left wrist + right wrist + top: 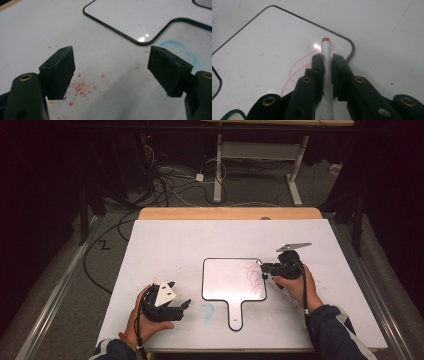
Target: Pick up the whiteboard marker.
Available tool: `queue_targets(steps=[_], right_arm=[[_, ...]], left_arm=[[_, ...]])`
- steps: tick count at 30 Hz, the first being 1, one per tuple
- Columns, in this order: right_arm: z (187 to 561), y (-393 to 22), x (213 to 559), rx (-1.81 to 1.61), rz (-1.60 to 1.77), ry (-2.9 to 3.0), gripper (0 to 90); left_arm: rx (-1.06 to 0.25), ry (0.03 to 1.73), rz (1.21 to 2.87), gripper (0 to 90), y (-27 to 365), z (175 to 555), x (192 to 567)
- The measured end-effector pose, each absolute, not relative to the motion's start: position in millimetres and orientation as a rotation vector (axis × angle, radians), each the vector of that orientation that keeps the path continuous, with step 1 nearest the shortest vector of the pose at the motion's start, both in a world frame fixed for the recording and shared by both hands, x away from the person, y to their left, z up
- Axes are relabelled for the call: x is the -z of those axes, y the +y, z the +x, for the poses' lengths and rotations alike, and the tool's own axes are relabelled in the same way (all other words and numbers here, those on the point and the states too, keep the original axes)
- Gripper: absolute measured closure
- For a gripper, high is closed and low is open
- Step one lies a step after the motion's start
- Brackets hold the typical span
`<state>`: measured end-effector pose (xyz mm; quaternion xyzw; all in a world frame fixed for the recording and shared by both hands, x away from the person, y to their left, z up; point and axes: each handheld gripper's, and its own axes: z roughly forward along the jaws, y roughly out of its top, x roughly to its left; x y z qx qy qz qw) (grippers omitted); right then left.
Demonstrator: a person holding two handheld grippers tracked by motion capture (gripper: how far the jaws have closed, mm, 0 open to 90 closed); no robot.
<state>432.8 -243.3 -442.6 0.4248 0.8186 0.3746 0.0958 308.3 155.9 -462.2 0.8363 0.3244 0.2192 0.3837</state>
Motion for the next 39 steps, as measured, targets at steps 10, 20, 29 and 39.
queue_targets(steps=[10,20,29,39], right_arm=[[409.6,-233.2,420.5,-1.241,1.111,2.336,81.4],[391.2,-219.3,409.4,-1.336,0.996,2.304,81.4],[375.6,-211.0,403.8,-1.405,0.946,2.27,81.5],[357.8,-191.5,406.2,-1.477,0.885,2.206,81.5]], left_arm=[[-0.483,0.812,2.058,22.8,135.2,322.2,446.8],[-0.433,0.695,2.08,23.4,83.9,332.1,437.8],[-0.328,0.683,2.016,24.6,58.5,340.0,433.4],[-0.165,0.699,1.929,30.7,20.5,350.9,432.6]])
